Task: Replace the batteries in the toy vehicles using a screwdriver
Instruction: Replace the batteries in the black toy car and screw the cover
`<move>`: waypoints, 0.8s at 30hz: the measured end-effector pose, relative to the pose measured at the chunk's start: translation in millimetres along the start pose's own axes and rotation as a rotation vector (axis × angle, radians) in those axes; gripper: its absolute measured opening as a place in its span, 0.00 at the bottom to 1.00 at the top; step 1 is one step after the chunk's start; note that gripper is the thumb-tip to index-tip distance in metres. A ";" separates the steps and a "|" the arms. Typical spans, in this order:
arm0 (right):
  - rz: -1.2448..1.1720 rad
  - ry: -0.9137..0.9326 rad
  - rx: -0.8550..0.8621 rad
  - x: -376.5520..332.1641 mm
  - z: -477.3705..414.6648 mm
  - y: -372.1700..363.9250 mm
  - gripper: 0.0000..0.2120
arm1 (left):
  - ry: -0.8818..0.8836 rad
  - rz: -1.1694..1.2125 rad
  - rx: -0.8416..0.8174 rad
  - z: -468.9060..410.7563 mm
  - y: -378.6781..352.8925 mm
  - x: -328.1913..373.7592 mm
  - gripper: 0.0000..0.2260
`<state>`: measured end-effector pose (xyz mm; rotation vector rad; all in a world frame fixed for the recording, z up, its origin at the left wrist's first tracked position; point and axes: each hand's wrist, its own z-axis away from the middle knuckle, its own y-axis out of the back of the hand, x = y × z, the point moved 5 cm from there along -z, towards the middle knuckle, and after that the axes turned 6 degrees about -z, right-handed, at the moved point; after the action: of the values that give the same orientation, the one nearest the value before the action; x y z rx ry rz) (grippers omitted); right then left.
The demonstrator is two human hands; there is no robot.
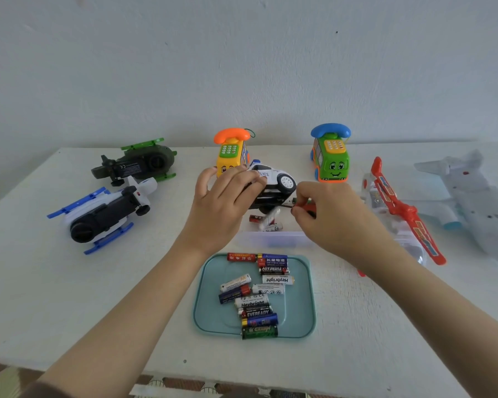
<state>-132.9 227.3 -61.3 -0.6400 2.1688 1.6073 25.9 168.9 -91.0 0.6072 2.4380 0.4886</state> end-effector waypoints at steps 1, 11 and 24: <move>-0.003 0.002 0.000 0.7 0.1 0.1 0.05 | 0.017 0.013 -0.006 -0.1 0.0 -0.4 0.16; -0.180 0.005 0.243 8.9 4.4 10.7 0.05 | 0.447 0.210 -0.137 -1.1 -0.7 -25.4 0.26; -0.263 0.019 0.311 8.3 -3.6 6.3 0.07 | 0.614 0.386 -0.206 1.6 -3.4 -29.1 0.30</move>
<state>-143.4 224.2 -59.7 -0.8033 2.1782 1.1078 47.1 151.3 -81.0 0.9528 2.7755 1.2211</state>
